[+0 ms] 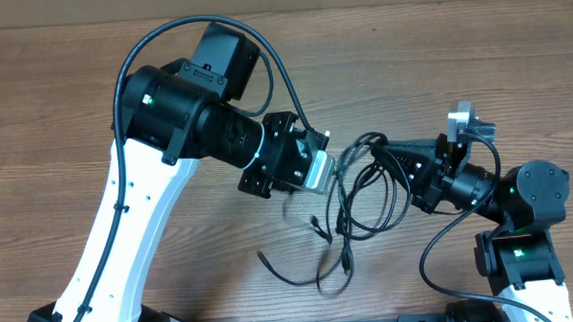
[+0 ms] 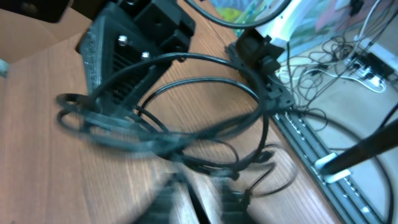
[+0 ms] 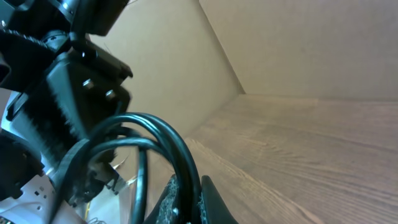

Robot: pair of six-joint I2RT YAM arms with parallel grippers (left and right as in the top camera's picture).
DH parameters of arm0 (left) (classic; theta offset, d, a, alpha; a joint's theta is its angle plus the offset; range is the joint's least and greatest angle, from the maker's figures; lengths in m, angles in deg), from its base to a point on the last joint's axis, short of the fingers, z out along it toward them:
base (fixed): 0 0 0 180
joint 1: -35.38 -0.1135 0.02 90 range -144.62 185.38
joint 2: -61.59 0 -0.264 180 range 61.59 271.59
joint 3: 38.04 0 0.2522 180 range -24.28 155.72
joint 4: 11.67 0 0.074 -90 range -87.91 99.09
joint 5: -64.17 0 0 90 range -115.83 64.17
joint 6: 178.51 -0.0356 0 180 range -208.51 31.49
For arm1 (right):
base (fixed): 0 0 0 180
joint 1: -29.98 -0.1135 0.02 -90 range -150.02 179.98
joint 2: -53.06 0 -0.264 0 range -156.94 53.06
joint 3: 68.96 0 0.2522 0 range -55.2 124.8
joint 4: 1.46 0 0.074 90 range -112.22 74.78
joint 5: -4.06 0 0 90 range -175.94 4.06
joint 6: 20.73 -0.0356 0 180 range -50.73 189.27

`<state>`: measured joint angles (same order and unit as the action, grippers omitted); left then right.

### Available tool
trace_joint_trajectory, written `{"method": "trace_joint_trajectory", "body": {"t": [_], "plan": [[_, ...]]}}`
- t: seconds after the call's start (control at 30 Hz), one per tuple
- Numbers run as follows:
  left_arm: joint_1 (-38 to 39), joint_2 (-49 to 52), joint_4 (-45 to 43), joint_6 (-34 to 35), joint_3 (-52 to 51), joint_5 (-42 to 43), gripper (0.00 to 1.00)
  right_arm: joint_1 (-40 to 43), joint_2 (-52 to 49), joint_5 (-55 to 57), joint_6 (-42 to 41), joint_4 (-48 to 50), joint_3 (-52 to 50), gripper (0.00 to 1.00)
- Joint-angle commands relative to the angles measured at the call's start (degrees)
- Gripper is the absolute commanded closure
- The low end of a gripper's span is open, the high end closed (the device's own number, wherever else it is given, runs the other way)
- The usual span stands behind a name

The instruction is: Untangle cables

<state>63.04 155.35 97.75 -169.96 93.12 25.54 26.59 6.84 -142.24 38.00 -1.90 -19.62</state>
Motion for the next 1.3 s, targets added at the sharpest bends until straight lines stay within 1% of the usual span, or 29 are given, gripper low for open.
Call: {"method": "trace_joint_trajectory", "body": {"t": [0.0, 0.03, 0.1, 0.27, 0.43, 0.57, 0.67, 0.8, 0.83, 0.87, 0.9, 0.93, 0.97, 1.0, 1.07, 1.1, 1.27], "plan": [[0.26, -1.14, 1.14, 0.44, -0.04, 2.78, 0.32, 0.26, 0.07, 1.33, -0.24, 1.68, 1.25, 0.96], [0.35, -1.14, 1.14, 0.96, -0.04, 3.32, 0.24, 0.26, 0.07, 1.33, -0.26, 2.16, 1.25, 0.96], [0.81, -1.14, 1.14, 2.54, -0.04, 4.09, 0.13, 0.26, 0.07, 1.31, -0.26, 2.78, 1.25, 0.96], [2.29, -1.14, 1.14, 3.96, -0.04, 3.98, 0.00, 0.26, 0.07, 1.31, -0.26, 3.54, 1.25, 0.97], [3.96, -0.94, 1.11, 3.91, -0.04, 3.50, 0.00, 0.20, 0.07, 1.03, -0.50, 5.01, 1.25, 0.96], [4.42, 0.17, 1.14, 3.91, -0.04, 2.12, 0.00, 0.20, 0.07, 0.48, -3.19, 8.09, 1.25, 0.96], [4.42, 1.49, 1.14, 3.93, -0.04, 2.64, 0.00, 0.20, 0.07, 0.48, -3.93, 10.25, 1.25, 0.96], [4.42, 2.27, 1.14, 3.91, -0.04, 2.69, 0.00, 0.20, 0.07, 0.48, -3.96, 10.40, 1.25, 0.96], [4.42, 2.45, 1.14, 3.89, -0.04, 2.67, 0.04, 0.20, 0.07, 0.50, -4.13, 10.43, 1.25, 0.96], [4.42, 2.51, 1.09, 3.89, -0.04, 2.64, 0.17, 0.20, 0.07, 0.52, -4.57, 10.47, 1.25, 0.96], [4.42, 2.51, 0.98, 3.87, -0.04, 2.64, 0.32, 0.20, 0.07, 0.52, -4.55, 10.45, 1.25, 0.96], [4.42, 2.51, 0.79, 3.85, -0.04, 2.58, 0.51, 0.20, 0.07, 0.52, -4.55, 10.45, 1.25, 0.96], [4.42, 2.51, 0.46, 3.85, -0.04, 2.38, 0.73, 0.20, 0.07, 0.52, -4.55, 10.45, 1.25, 0.96], [4.42, 2.51, 0.26, 3.85, -0.04, 2.19, 0.85, 0.20, 0.07, 0.52, -4.55, 10.45, 1.25, 0.96], [4.42, 2.51, 0.02, 3.85, -0.04, 1.97, 0.94, 0.20, 0.07, 0.52, -4.55, 10.45, 1.25, 0.96], [4.37, 2.51, -0.13, 3.85, -0.04, 1.75, 0.96, 0.20, 0.07, 0.50, -4.55, 10.43, 1.25, 0.96], [4.35, 2.51, -0.28, 3.87, -0.04, -0.28, 0.96, 0.20, 0.07, 0.48, -4.57, 10.40, 1.25, 0.96]]}}
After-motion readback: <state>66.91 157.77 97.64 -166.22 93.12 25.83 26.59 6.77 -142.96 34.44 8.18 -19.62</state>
